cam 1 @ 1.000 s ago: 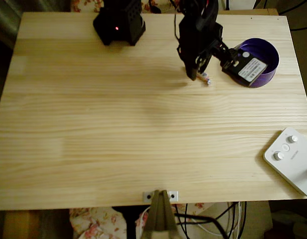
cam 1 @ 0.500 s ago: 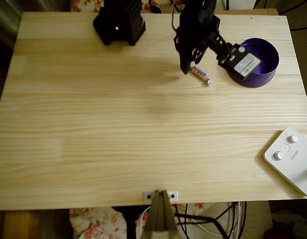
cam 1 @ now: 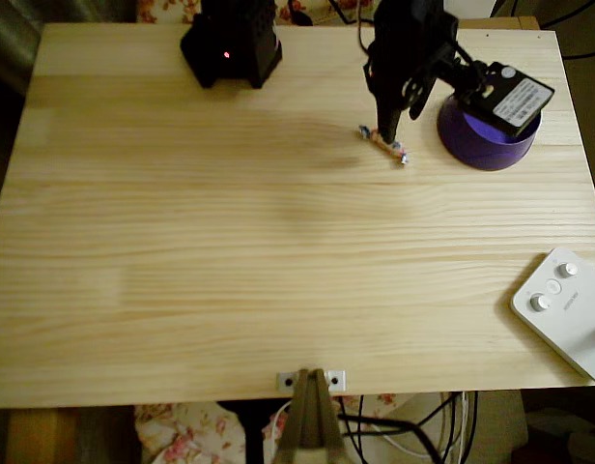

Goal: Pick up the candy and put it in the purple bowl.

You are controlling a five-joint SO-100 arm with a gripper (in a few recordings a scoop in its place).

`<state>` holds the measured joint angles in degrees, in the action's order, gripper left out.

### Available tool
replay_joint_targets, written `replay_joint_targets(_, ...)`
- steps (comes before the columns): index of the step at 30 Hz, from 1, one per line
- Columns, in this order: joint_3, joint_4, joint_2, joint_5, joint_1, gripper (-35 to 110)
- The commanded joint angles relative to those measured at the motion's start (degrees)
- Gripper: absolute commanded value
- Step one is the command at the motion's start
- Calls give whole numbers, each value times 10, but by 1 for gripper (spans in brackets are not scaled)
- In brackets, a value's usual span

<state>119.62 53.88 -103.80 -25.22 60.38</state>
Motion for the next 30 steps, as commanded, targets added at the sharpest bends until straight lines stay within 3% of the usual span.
replay_joint_targets(1, -34, -3, 2, -24, 21, 21)
replay_joint_targets(17, 32, -103, 53, -9, 11, 21)
replay_joint_targets(27, 54, -109, 53, -4, -17, 21)
replay_joint_targets(30, 62, -94, 44, -3, -20, 15)
